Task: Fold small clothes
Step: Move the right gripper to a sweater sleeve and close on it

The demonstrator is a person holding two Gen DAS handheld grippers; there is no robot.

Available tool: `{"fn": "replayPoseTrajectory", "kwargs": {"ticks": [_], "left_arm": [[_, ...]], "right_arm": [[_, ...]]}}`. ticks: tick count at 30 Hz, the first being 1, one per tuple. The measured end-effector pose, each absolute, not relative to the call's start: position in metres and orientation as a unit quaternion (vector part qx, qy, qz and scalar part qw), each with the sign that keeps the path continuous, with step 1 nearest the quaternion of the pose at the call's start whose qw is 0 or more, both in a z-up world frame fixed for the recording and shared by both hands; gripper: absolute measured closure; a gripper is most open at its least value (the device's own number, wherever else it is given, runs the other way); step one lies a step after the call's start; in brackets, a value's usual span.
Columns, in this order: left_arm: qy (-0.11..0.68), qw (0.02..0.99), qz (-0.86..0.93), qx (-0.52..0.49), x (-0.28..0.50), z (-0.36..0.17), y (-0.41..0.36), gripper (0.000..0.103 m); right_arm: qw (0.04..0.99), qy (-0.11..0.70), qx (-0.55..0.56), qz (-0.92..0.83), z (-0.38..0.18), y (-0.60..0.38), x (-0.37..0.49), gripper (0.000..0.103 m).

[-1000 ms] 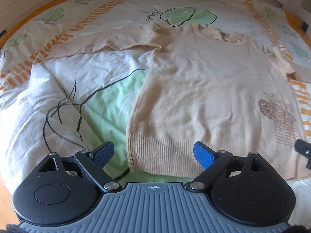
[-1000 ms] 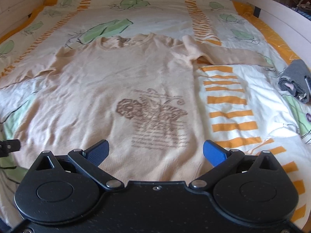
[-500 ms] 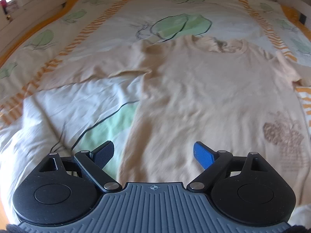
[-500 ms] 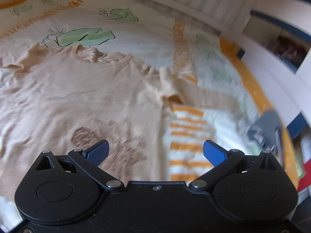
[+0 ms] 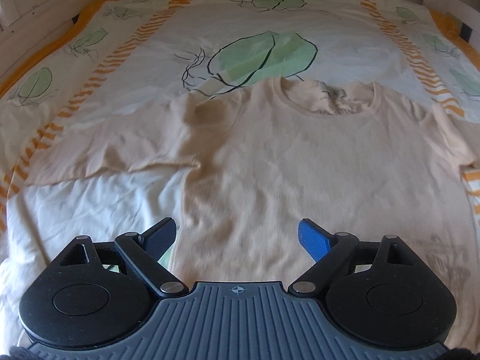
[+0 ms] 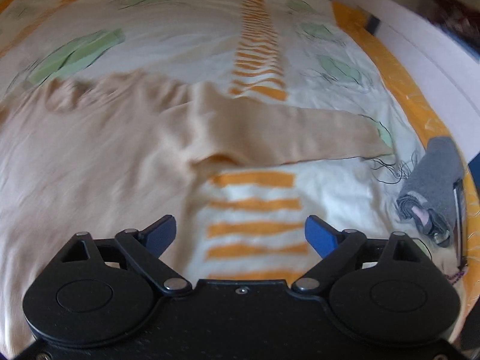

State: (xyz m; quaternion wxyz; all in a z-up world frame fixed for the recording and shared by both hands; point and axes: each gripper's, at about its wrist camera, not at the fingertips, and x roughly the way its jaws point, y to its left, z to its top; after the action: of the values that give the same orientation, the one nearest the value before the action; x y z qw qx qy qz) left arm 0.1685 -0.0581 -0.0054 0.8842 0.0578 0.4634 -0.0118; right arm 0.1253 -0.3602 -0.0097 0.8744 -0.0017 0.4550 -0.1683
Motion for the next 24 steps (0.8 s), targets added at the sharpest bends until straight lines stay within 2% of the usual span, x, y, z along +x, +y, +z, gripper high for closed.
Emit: {"fn": "replayPoseTrajectory", "kwargs": {"ticks": [7,16,19,24], "left_arm": [[0.482,0.874,-0.004,0.064,0.200,-0.023,-0.074,0.014],[0.525,0.847,0.005,0.078,0.224,-0.059,-0.089,0.014],[0.531,0.843,0.007,0.084,0.226,-0.071,-0.092,0.012],[0.524,0.848,0.009,0.079,0.223,-0.076,-0.088,0.006]], "right_arm": [[0.860,0.441,0.137,-0.215,-0.022,-0.471,0.167,0.015],[0.823,0.456,0.223,-0.253,-0.056,-0.566,0.212,0.014],[0.813,0.470,0.228,-0.258,-0.066,-0.582,0.223,0.012],[0.809,0.467,0.249,-0.257,-0.078,-0.603,0.232,0.000]]}}
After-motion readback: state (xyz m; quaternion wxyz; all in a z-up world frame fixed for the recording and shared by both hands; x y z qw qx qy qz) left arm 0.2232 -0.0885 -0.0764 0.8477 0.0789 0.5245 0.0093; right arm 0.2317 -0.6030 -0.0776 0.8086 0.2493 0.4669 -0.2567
